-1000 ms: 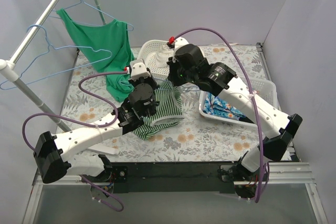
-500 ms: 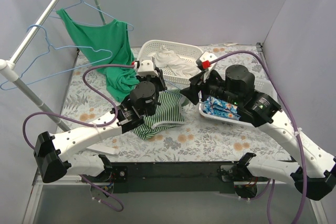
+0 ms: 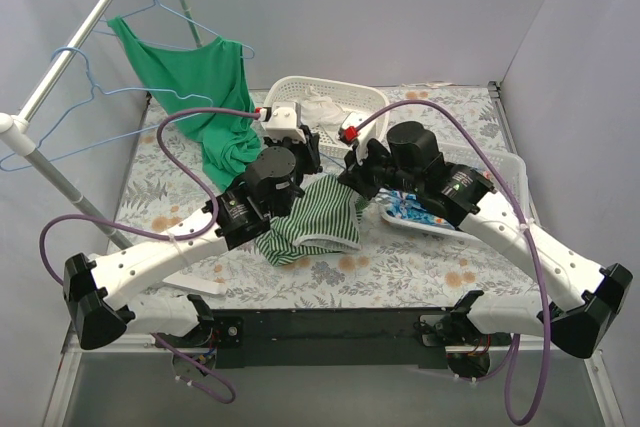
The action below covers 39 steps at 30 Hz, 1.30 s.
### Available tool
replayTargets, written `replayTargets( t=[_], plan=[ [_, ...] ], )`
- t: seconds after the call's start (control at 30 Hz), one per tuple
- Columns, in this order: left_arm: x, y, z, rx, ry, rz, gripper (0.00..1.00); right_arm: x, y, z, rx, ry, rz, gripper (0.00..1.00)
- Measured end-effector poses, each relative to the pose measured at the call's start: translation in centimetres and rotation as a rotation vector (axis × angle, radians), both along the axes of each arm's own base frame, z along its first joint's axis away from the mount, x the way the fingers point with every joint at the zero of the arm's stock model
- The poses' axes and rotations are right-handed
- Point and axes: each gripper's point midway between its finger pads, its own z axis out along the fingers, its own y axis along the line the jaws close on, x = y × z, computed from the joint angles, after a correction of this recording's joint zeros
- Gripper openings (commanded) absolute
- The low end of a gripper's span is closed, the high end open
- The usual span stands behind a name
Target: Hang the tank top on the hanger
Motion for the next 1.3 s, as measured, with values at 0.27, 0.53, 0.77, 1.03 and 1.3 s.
replayTargets(
  t=[0.27,0.53,0.77,1.03,1.3],
  plan=[
    [-0.6,-0.7,0.9,0.003,0.035,-0.054,0.68,1.1,-1.5,0.5,-0.012,-0.027,-0.111,0.01],
    [-5.3,-1.5,2.2,-0.033,0.079,-0.320,0.50,3.2,-2.3,-0.9,-0.054,-0.013,-0.234,0.01],
    [-10.3,-2.8,-5.7,-0.052,0.298,-0.523,0.40,5.1,-1.2,-2.6,-0.077,0.051,-0.282,0.01],
    [-16.0,-5.5,-21.1,0.124,0.638,-0.569,0.48,6.0,-0.9,-1.4,-0.035,0.068,-0.311,0.01],
    [-13.0,-8.1,-26.6,0.157,0.632,-0.437,0.47,5.8,-0.6,-0.9,-0.007,0.083,-0.307,0.01]
  ],
)
